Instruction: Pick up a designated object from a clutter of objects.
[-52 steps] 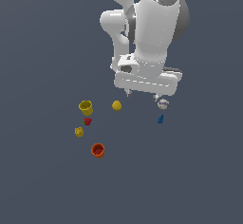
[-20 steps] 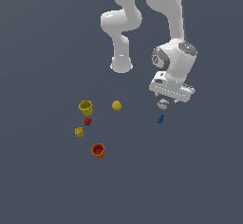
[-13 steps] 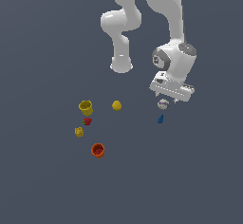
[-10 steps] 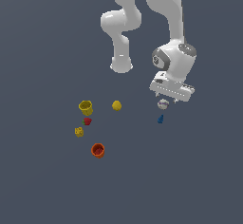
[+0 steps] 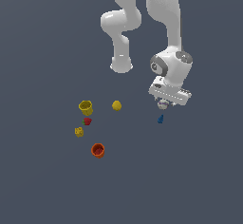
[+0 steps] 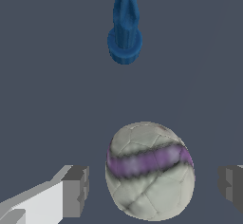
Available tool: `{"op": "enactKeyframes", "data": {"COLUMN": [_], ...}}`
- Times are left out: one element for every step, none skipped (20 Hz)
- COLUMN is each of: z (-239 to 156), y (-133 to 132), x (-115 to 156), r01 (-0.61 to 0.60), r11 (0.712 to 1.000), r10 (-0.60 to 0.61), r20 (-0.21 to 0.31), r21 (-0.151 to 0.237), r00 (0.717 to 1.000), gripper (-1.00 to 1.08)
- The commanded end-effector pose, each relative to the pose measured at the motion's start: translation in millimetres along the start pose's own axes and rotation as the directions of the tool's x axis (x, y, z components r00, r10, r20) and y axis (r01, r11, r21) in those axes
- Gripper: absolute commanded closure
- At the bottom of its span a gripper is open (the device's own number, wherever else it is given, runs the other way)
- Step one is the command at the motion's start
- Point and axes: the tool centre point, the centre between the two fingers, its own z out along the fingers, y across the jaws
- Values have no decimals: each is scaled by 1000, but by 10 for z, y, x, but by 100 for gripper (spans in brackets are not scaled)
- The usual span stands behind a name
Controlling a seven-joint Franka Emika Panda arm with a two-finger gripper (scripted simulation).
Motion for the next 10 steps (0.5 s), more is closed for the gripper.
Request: {"op": "enactKeyframes", "data": {"z": [99,128,152,170,183,191,193,191,185,182], "y": [1,1,0,1,0,-2,-2,-4,-6,-7], "x": [-2,-2,-3,-2,-2,-1,1,1,2,2], "r01": [0,0,0,-1,-1,-1,-1,-1,-1,-1], "r11": [1000,1000,1000,1000,1000,1000,1000,1000,1000,1000], "r10": [0,0,0,1,1,1,1,1,1,1], "r20": [0,0,0,-1,-1,-1,-1,-1,-1,-1], "r21": [0,0,0,0,0,0,0,0,0,0], "r00": [1000,1000,1000,1000,1000,1000,1000,1000,1000,1000], "gripper": [-92,-92,-92,-92,-92,-92,-92,-92,-92,-92]}}
